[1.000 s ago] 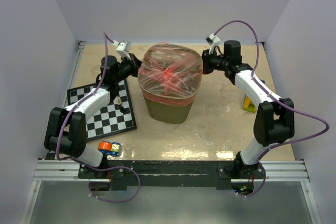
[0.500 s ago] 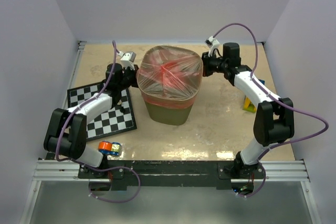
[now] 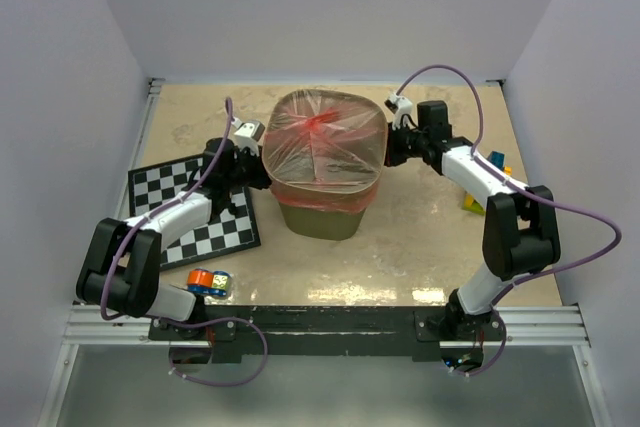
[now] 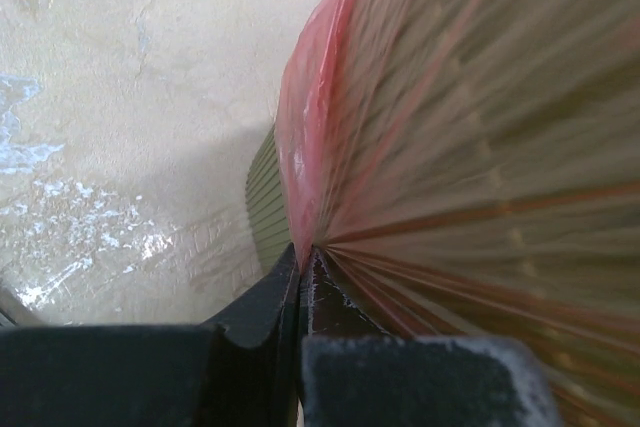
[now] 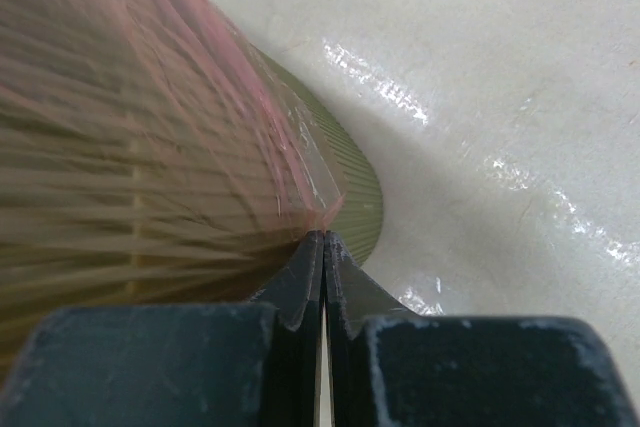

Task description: Put the trash bags into the trash bin

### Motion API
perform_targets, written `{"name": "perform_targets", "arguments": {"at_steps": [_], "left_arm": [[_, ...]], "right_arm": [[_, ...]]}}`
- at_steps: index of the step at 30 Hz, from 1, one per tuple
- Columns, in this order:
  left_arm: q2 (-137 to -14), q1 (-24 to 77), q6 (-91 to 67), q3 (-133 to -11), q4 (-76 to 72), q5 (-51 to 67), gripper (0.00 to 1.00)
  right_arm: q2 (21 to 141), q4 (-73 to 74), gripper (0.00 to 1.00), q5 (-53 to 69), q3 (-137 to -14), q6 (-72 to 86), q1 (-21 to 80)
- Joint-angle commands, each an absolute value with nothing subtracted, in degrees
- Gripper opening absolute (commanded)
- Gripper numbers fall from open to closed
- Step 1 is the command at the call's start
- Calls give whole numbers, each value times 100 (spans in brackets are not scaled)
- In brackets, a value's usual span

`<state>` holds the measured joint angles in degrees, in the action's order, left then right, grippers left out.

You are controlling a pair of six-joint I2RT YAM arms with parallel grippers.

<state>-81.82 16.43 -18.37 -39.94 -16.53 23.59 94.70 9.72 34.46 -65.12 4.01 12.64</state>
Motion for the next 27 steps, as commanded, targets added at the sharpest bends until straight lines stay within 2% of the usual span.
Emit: {"name": "perform_targets", "arguments": {"at_steps": [1, 7, 13, 27], "left_arm": [[-8068, 1731, -1556, -3894, -1740, 2365, 0], [-8261, 1731, -1109, -3850, -1460, 2303, 0], [-8280, 1653, -844, -3551, -1704, 1574, 0], [-8358, 1573, -615, -3726, -1433, 1310, 0]], "right_arm": [[9246, 958, 0, 3463, -6328, 167, 1389], [9211, 896, 0, 3121, -6153, 45, 1389], [9123, 905, 0, 2172, -6064, -421, 1389], [9158, 1090, 0, 1363, -5906, -1055, 1380]]}}
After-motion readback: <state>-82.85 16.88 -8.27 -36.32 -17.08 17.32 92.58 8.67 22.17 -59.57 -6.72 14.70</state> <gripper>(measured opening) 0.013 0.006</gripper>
